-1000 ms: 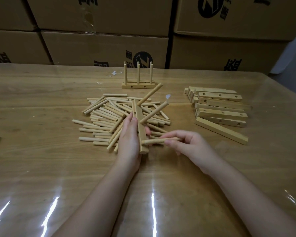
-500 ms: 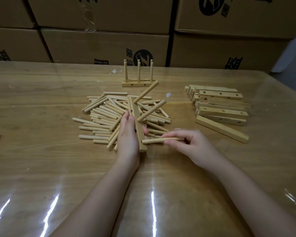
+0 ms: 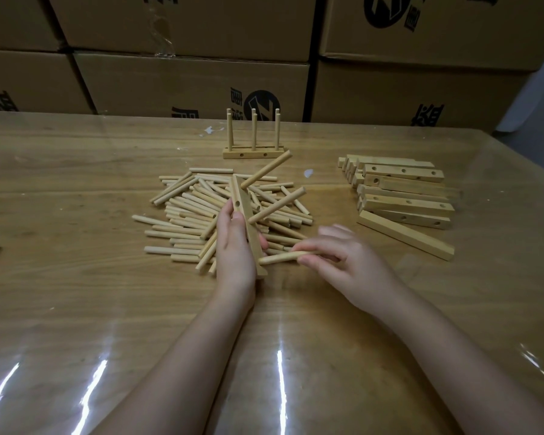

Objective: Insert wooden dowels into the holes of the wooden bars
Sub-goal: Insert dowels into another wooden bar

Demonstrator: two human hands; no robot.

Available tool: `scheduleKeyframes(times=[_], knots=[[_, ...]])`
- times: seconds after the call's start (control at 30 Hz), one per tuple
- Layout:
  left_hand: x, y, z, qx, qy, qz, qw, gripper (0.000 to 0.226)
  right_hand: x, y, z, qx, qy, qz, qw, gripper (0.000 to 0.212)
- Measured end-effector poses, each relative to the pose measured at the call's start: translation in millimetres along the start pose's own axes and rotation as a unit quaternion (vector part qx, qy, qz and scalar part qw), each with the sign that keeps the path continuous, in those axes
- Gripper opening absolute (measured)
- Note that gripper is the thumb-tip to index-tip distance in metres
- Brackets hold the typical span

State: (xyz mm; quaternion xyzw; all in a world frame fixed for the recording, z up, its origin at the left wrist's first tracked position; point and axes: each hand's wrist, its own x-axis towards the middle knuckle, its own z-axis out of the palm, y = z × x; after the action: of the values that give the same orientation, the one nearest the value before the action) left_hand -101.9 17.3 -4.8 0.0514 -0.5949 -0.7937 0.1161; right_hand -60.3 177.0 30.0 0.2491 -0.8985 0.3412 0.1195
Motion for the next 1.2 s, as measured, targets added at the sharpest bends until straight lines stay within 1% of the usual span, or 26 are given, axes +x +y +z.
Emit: scheduleKeyframes(times=[0.2, 0.37, 0.77, 1.2], knots=[[-2.2, 0.9, 1.8, 0.019, -0.003, 0.01, 1.0, 0.025, -0.4, -2.7, -1.3, -0.061, 0.007, -0.028, 0.998, 0.019], [-4.6, 2.9, 2.6, 0.036, -0.024, 0.014, 0.999, 0.028, -0.2, -5.8, 0.8, -0.099, -0.003, -0.064, 0.993, 0.019], [-7.4, 5.9, 3.3, 0.061, -0.034, 0.03, 0.997, 0.035, -1.3, -6.6, 3.1, -0.069, 0.0, -0.036, 0.997, 0.017], [-7.2, 1.1, 3.3, 0.091, -0.047, 0.056, 0.993, 0.037, -2.7, -6.5, 1.5, -0.021, -0.041, 0.044, 0.998, 0.016]])
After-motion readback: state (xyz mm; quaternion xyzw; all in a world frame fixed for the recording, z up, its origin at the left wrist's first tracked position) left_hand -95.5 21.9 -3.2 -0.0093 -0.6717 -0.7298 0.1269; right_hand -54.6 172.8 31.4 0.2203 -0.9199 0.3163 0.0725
